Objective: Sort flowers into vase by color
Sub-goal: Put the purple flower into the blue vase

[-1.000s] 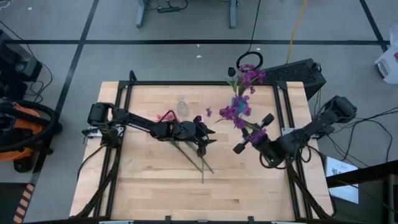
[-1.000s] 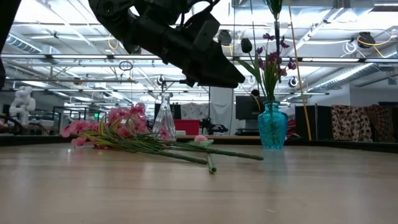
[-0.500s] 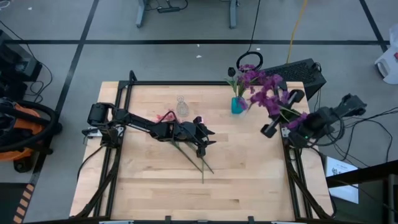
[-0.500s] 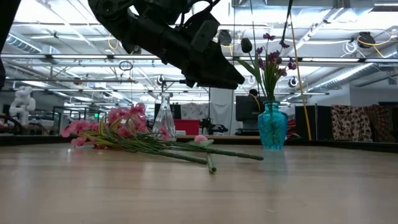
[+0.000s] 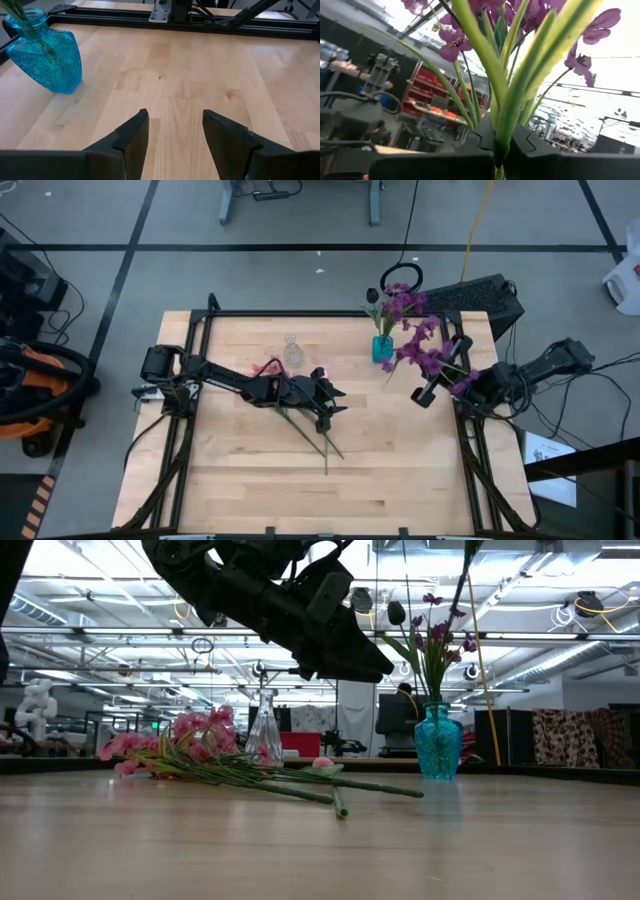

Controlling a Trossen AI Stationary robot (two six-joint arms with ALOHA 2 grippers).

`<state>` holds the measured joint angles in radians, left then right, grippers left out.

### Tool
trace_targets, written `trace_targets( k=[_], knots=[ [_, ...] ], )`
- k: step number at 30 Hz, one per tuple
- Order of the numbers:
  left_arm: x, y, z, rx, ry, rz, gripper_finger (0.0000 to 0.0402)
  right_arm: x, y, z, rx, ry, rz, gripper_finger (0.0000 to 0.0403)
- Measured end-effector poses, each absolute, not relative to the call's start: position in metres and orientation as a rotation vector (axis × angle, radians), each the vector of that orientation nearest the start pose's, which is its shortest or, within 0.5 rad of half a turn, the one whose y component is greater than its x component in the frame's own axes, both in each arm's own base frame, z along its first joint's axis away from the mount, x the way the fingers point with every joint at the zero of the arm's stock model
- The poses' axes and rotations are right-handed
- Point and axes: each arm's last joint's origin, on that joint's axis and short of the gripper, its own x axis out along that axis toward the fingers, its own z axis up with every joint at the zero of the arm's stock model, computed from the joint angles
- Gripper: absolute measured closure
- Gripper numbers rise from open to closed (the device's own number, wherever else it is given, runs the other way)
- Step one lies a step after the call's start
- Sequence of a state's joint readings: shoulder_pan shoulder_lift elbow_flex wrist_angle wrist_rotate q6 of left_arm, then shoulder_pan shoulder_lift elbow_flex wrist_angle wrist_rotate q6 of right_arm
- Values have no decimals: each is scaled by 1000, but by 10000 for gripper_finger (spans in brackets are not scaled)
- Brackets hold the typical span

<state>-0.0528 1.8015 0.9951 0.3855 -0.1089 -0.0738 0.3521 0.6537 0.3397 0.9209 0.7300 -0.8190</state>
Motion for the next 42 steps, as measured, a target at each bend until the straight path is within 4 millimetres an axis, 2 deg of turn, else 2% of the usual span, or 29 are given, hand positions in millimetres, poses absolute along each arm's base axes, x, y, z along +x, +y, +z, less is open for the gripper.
trace_targets(
  k=[5, 16, 28, 42],
  knots=[
    [381, -17, 186, -39, 416, 71, 209, 133, 23, 281, -488, -333, -584, 402],
    [383, -17, 191, -42, 358, 70, 209, 146, -3, 274, -485, -314, -672, 402],
    [383, -17, 191, -36, 359, 68, 209, 160, -27, 258, -421, -214, -744, 402],
    [383, -11, 191, -37, 365, 83, 209, 173, -38, 241, -365, -111, -766, 402]
  ],
)
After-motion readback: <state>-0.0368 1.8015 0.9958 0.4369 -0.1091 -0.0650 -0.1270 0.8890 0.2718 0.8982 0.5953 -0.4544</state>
